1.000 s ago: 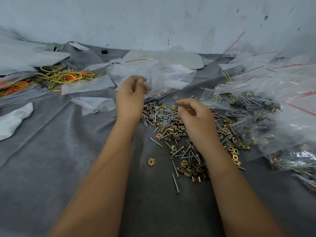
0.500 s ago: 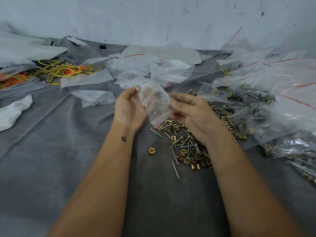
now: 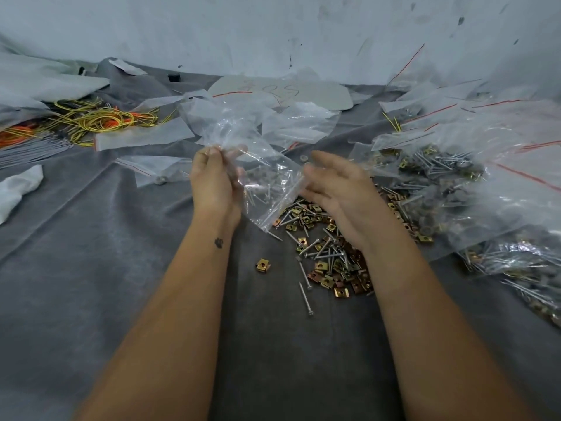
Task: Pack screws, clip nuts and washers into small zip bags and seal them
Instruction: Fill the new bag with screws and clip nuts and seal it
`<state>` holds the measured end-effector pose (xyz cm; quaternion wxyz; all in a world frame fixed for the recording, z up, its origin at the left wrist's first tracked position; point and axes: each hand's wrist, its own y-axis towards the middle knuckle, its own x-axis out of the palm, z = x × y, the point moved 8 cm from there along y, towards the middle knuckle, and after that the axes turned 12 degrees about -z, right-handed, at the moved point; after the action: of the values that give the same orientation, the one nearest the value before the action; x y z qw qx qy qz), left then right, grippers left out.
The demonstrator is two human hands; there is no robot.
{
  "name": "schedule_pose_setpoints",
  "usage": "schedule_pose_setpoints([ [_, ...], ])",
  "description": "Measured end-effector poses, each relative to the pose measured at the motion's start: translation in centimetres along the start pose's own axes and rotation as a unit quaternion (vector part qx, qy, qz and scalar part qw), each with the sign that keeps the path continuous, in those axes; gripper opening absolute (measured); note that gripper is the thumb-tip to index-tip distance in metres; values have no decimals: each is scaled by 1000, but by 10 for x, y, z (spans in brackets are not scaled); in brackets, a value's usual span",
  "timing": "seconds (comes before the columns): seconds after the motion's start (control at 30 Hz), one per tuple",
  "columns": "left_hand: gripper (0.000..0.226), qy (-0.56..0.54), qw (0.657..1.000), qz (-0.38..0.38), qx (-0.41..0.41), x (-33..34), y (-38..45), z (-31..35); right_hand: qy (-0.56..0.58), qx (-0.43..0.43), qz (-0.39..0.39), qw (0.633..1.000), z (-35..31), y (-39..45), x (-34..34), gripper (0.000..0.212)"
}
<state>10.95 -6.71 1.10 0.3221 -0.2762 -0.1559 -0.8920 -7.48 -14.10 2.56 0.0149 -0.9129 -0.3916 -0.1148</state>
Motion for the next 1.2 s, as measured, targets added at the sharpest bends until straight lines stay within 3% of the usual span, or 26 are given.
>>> schedule_pose_setpoints([
  [0.03, 21, -7, 1000, -6, 7, 2, 0, 0, -7, 22, -30, 999, 5, 0, 7, 70],
  [0.07, 21, -13, 1000, -8, 11, 3, -1, 1, -17, 37, -49, 998, 8, 0, 11, 67],
  [0.17, 20, -5, 1000, 19, 7, -1, -4, 0, -68, 41, -72, 994, 10, -1, 19, 11],
  [0.23, 14, 22, 998, 51, -8, -4, -7, -2, -74, 28, -62, 995, 10, 0, 16, 11],
  [0.27, 11, 67, 995, 68, -4, -6, -9, -1, -78, 23, -49, 995, 9, 1, 14, 13],
  [0.3, 22, 152, 985, 85, 12, -8, -10, 4, -89, 18, -27, 996, 7, 1, 10, 14],
  [0.37, 45, 361, 923, 88, 102, -2, -16, 25, -119, 13, 26, 992, 5, 0, 0, 13],
  [0.4, 43, 419, 892, 62, 157, 9, -20, 32, -129, 11, 52, 990, 5, 0, -5, 13],
  [0.47, 19, 413, 890, -80, 179, 36, -25, 25, -139, 3, 87, 986, 4, -2, -12, 14],
  [0.5, 11, 402, 890, -161, 146, 50, -28, 13, -136, 0, 96, 986, 4, -2, -14, 15],
  [0.57, 11, 436, 855, -271, 77, 70, -37, -8, -124, -6, 106, 987, 3, -2, -15, 14],
  [0.63, 12, 459, 838, -293, 35, 72, -39, -17, -117, -19, 107, 987, 0, -3, -16, 7],
  [0.73, 1, 445, 862, -241, 22, 57, -27, -12, -170, -44, 110, 978, -9, -5, -18, 14],
  [0.83, 5, 432, 883, -132, 129, 46, -22, 6, -372, -53, 138, 917, -19, -6, -17, 14],
  [0.9, 6, 459, 861, -136, 173, 54, -28, 8, -407, -75, 135, 900, -21, -6, -10, 9],
  [0.97, 14, 514, 822, -203, 139, 62, -28, -8, -339, -97, 125, 928, -22, -8, -8, 13],
  [1.03, 15, 550, 799, -210, 120, 60, -25, -13, -266, -117, 123, 949, -25, -10, -10, 20],
  [1.13, 11, 534, 813, -65, 221, 44, -24, 22, -302, -116, 130, 937, -29, -11, -13, 15],
  [1.2, 17, 525, 790, 59, 311, 30, -35, 50, -389, -85, 120, 909, -26, -9, -11, 8],
])
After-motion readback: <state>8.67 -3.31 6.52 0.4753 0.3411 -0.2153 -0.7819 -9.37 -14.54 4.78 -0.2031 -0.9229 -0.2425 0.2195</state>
